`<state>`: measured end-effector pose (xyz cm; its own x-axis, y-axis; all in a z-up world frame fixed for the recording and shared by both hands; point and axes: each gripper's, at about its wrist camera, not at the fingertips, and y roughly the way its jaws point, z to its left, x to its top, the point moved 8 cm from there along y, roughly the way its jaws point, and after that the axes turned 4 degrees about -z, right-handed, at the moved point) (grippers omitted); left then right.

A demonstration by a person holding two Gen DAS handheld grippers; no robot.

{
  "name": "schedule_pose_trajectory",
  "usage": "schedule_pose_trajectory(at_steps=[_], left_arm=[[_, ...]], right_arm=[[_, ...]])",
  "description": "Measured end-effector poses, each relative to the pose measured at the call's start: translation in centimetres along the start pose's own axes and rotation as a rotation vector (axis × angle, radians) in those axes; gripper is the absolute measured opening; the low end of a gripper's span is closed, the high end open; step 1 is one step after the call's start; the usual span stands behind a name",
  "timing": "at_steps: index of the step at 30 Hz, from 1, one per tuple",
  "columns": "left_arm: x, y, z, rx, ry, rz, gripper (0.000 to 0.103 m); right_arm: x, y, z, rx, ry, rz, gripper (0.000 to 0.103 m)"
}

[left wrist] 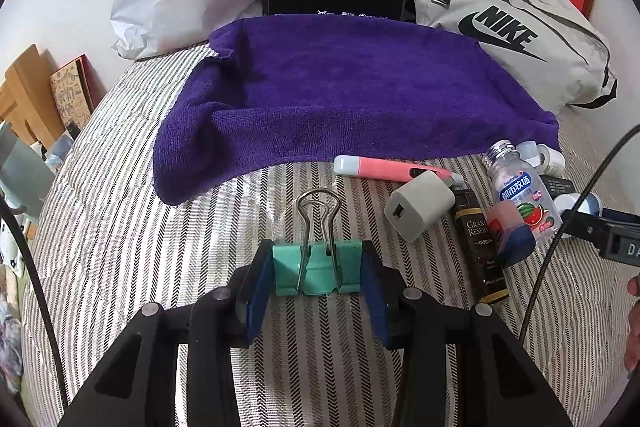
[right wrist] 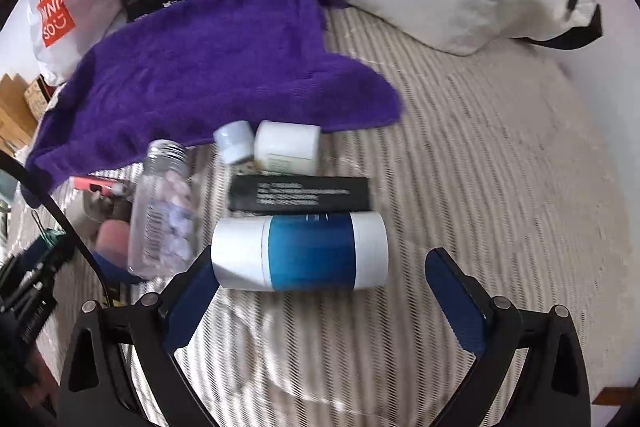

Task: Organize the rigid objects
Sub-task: 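Carry the clip and container onto the purple towel and open both tools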

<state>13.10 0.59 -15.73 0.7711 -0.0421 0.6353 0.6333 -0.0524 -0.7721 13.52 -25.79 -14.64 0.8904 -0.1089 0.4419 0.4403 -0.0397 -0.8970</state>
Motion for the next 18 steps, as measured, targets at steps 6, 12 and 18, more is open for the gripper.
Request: schedule_pose_trajectory(at_steps=[6, 12, 18], left_arm=[[0.0, 0.0, -0.1, 0.003, -0.001, -0.004, 0.04], [-0.1, -0.1, -0.2, 0.002, 0.002, -0.01, 0.04], [-0.1, -0.3, 0.2, -0.015, -0.009, 0.007, 0.04]], right_arm=[[0.2, 0.7, 0.0, 0.005, 0.012, -0.003, 0.097], [0.3, 1.2, 1.1, 0.032, -0.069, -0.037, 0.08], [0.5, -0.4, 0.7, 0.055, -0.077, -0.045, 0.075]])
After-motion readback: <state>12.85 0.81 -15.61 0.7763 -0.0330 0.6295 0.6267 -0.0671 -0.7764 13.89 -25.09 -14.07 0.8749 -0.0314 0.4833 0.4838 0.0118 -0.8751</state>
